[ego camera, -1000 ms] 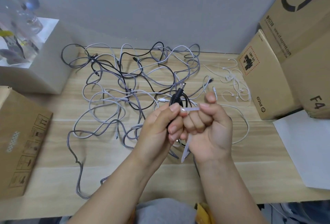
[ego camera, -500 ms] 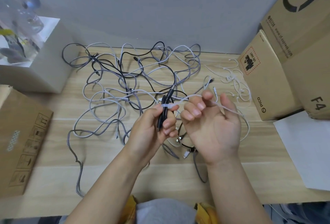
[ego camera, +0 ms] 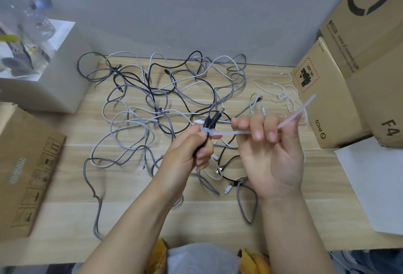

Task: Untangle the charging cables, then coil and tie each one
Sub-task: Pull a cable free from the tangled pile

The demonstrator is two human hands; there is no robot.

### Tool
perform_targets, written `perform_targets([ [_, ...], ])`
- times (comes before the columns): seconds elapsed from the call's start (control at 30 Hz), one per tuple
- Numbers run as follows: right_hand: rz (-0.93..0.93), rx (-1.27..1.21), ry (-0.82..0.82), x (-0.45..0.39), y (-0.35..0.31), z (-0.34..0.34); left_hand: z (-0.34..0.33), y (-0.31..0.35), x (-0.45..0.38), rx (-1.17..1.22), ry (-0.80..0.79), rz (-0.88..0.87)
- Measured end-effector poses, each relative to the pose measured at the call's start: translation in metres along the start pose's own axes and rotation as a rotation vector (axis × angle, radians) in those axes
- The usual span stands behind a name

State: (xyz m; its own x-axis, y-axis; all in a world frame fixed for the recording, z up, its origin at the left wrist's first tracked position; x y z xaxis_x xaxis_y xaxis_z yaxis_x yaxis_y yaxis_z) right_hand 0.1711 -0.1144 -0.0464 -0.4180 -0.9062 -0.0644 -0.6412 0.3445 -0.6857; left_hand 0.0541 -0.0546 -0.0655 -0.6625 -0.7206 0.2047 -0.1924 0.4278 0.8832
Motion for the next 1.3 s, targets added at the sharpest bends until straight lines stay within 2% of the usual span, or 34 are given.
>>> perform_targets([
  [0.13,0.024,0.102,-0.012,0.001,-0.007,-0.009,-0.001,0.002,0.002,-0.183,-0.027,-0.016],
  [0.33,0.081,0.413,0.123,0.004,-0.022,0.001,0.001,0.011,0.006,-0.372,-0.154,-0.095],
  [0.5,0.046,0.704,0.051,0.007,-0.03,0.003,-0.002,0.019,0.009,-0.483,-0.23,-0.138],
  [0.8,-0.109,0.73,-0.103,0.007,-0.028,0.003,-0.006,0.019,0.014,-0.371,-0.344,-0.017],
  [1.13,-0.169,0.829,-0.089,0.005,-0.026,0.005,-0.003,0.015,0.018,-0.461,-0.379,0.032],
  [1.3,-0.197,0.884,-0.129,0.002,-0.026,0.005,-0.002,0.015,0.017,-0.542,-0.408,-0.006],
])
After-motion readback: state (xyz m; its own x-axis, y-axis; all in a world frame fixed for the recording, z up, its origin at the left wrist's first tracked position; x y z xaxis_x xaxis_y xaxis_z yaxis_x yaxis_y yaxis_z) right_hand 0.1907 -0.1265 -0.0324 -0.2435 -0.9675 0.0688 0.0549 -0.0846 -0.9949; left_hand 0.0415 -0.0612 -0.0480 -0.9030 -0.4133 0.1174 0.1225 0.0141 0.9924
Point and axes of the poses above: each hand's wrist, its own x-axis away from the middle knuckle, its own z-axis out of the back of the hand, y = z × x, the point moved 3 cm from there along -x, towards the middle knuckle, and after that the axes turned 3 degrees about x, right-handed, at the moved point
